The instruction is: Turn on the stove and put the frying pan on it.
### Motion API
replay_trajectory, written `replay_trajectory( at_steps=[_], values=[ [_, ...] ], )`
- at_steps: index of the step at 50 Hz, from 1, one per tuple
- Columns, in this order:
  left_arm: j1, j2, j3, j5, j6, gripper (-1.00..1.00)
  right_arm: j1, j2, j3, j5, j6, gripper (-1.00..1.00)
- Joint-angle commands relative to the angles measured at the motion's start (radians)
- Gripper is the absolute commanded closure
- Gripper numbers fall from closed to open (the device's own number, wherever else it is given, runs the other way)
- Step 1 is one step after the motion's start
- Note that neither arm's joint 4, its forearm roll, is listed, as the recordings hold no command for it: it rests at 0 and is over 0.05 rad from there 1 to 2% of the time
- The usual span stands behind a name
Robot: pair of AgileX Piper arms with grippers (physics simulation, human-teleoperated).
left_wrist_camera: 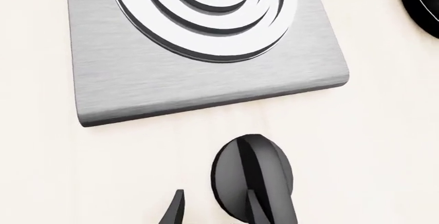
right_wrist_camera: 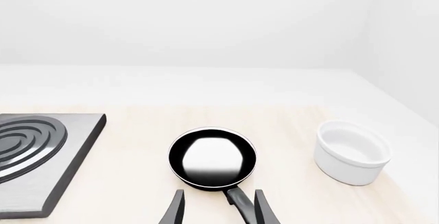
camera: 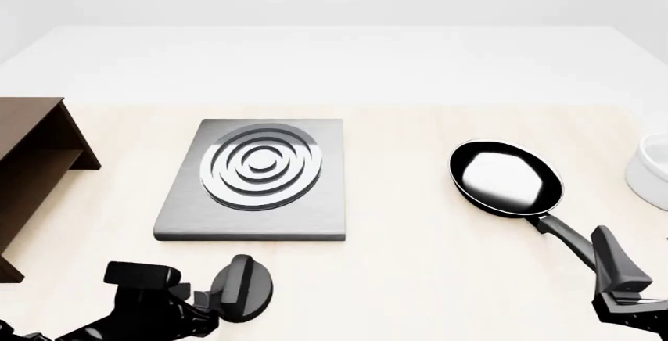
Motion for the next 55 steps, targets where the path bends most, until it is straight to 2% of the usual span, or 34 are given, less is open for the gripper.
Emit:
replay_trajectory(
  at_steps=[1,5,9,11,15,16,17,18,21,23,24,28,34,35,37,39,40,41,42,43,44,45,46,47,49,50,51,53,55],
  values=[
    [-0.158,0.161,0.030,-0.214,-0.235,-1.00,0.001,-0.066,0.000,0.069,-0.003,-1.00],
    [-0.212,0.082,0.032,-0.151,-0.283,-1.00,0.000,-0.062,0.000,0.064,-0.003,-1.00],
    [-0.261,-0.127,0.032,0.046,-0.291,-1.00,-0.002,-0.046,0.000,0.050,-0.003,-1.00],
    [-0.261,-0.228,0.031,0.145,-0.272,-1.00,-0.003,-0.041,0.000,0.046,-0.006,-1.00],
    [-0.270,-0.499,0.028,0.408,-0.260,-1.00,-0.004,-0.040,0.000,0.045,-0.005,-1.00],
    [-0.261,-0.607,0.017,0.521,-0.242,-1.00,-0.004,-0.014,0.000,0.020,-0.004,-1.00],
    [-0.259,-0.651,0.012,0.570,-0.239,-1.00,-0.003,-0.006,0.000,0.012,-0.004,-1.00],
    [-0.255,-0.733,-0.006,0.664,-0.225,-1.00,-0.005,-0.007,0.000,0.012,-0.005,-1.00],
    [-0.258,-0.875,-0.074,0.859,-0.165,-1.00,-0.004,0.006,0.000,0.001,-0.002,-1.00],
    [-0.253,-0.906,-0.089,0.904,-0.149,-1.00,-0.004,0.026,0.000,-0.017,-0.001,-1.00],
    [-0.246,-0.978,-0.128,0.993,-0.128,-1.00,-0.003,0.048,0.000,-0.036,0.001,-1.00],
    [-0.243,-1.048,-0.183,1.093,-0.107,-1.00,-0.001,0.090,0.001,-0.077,0.001,-1.00],
    [-0.248,-1.100,-0.236,1.148,-0.107,-1.00,0.000,0.109,0.001,-0.094,-0.001,-1.00],
    [-0.233,-1.167,-0.279,1.184,-0.073,-1.00,-0.006,0.102,0.000,-0.090,0.004,-1.00],
    [-0.117,-1.313,-0.347,1.278,0.045,-1.00,-0.012,0.041,0.000,-0.036,0.010,-1.00],
    [0.066,-1.505,-0.419,1.354,0.182,-1.00,-0.014,-0.001,-0.049,0.048,0.017,-1.00],
    [0.119,-1.507,-0.459,1.310,0.247,-1.00,-0.006,-0.038,-0.083,0.114,0.023,-1.00],
    [0.157,-1.508,-0.479,1.224,0.319,-1.00,0.004,-0.051,-0.165,0.198,0.024,-1.00],
    [0.188,-1.508,-0.462,1.152,0.344,-1.00,0.024,-0.061,-0.235,0.270,0.029,-1.00],
    [0.302,-1.508,-0.405,1.081,0.393,-1.00,0.070,-0.061,-0.317,0.346,0.020,-1.00],
    [0.361,-1.508,-0.339,1.018,0.383,-1.00,0.080,-0.062,-0.394,0.406,-0.035,-1.00],
    [0.378,-1.508,-0.278,0.985,0.335,-1.00,0.095,-0.037,-0.474,0.452,-0.063,-1.00],
    [0.378,-1.508,-0.277,0.984,0.334,-1.00,0.095,-0.036,-0.475,0.453,-0.063,-1.00],
    [0.457,-1.508,-0.204,0.899,0.316,-1.00,0.152,0.039,-0.654,0.553,-0.036,-1.00],
    [0.494,-1.508,-0.117,0.888,0.270,-1.00,0.223,0.104,-0.816,0.633,-0.111,-1.00],
    [0.498,-1.507,-0.099,0.893,0.239,-1.00,0.236,0.131,-0.870,0.657,-0.121,-1.00],
    [0.477,-1.508,-0.078,0.878,0.266,-1.00,0.252,0.192,-0.967,0.697,-0.130,-1.00],
    [0.499,-1.508,-0.046,0.825,0.362,-1.00,0.291,0.274,-1.085,0.743,-0.161,-1.00],
    [0.481,-1.508,-0.016,0.817,0.363,-1.00,0.282,0.337,-1.131,0.755,-0.215,-1.00]
  ],
)
